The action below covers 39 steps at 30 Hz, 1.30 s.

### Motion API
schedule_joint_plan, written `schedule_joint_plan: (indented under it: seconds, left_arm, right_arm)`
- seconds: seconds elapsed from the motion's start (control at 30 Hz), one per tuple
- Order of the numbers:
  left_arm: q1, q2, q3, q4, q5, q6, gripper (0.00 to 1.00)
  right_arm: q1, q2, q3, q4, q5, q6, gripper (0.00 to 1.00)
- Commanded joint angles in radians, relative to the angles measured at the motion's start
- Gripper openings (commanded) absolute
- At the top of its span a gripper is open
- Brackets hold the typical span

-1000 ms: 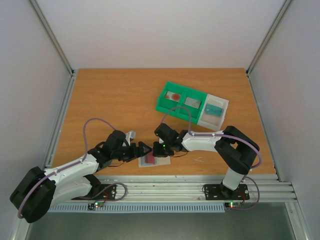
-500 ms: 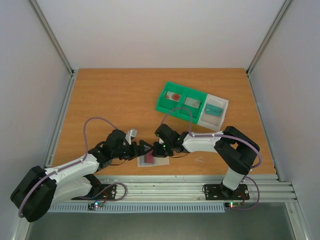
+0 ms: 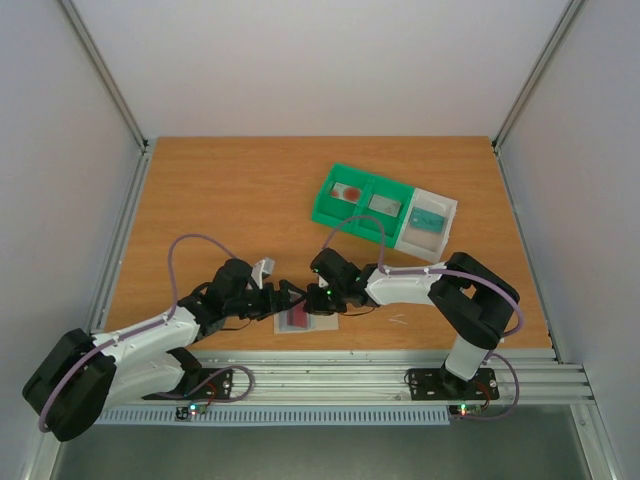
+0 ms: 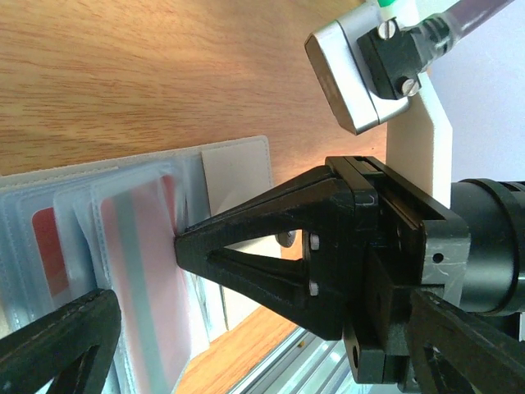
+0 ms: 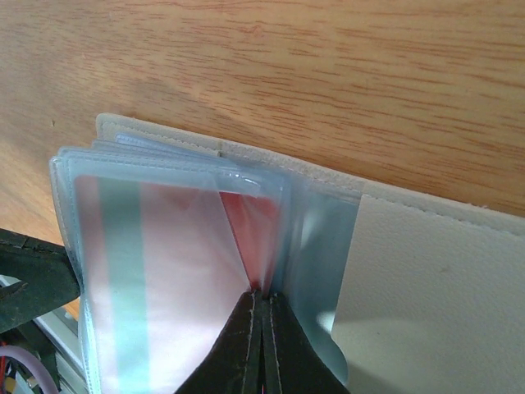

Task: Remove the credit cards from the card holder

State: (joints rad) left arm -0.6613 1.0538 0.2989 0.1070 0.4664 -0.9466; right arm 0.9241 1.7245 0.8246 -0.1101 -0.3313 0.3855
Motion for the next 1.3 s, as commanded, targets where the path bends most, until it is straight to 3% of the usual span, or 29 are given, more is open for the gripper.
schedule_joint_plan:
  seconds: [0.0,0.8,0.9,1.1,1.27]
  left_arm:
    - [0.001,0.013,-0.002,0.065,0.015,-0.004,0.95]
    - [-0.001,-0.028,-0.01,0.106,0.065,-0.06,0.95]
    - [-0.001,-0.035,0.003,0.058,0.048,-0.035,0.95]
    - [0.0,-0.089,0.05,-0.212,-0.103,0.035,0.96]
    - [0.004,-0.107,0.037,-0.219,-0.106,0.031,0.97]
  right_arm:
    - [0.009,0.011,-0.027,0.005,0.005,0.011,0.03]
    - [0.009,0.002,-0.086,0.167,-0.03,0.058,0.09]
    - [0.01,0.005,-0.084,0.164,-0.026,0.057,0.09]
    - [0.01,0.011,-0.083,0.136,-0.014,0.049,0.07]
    - [0.01,0.014,-0.094,0.121,0.005,0.044,0.04]
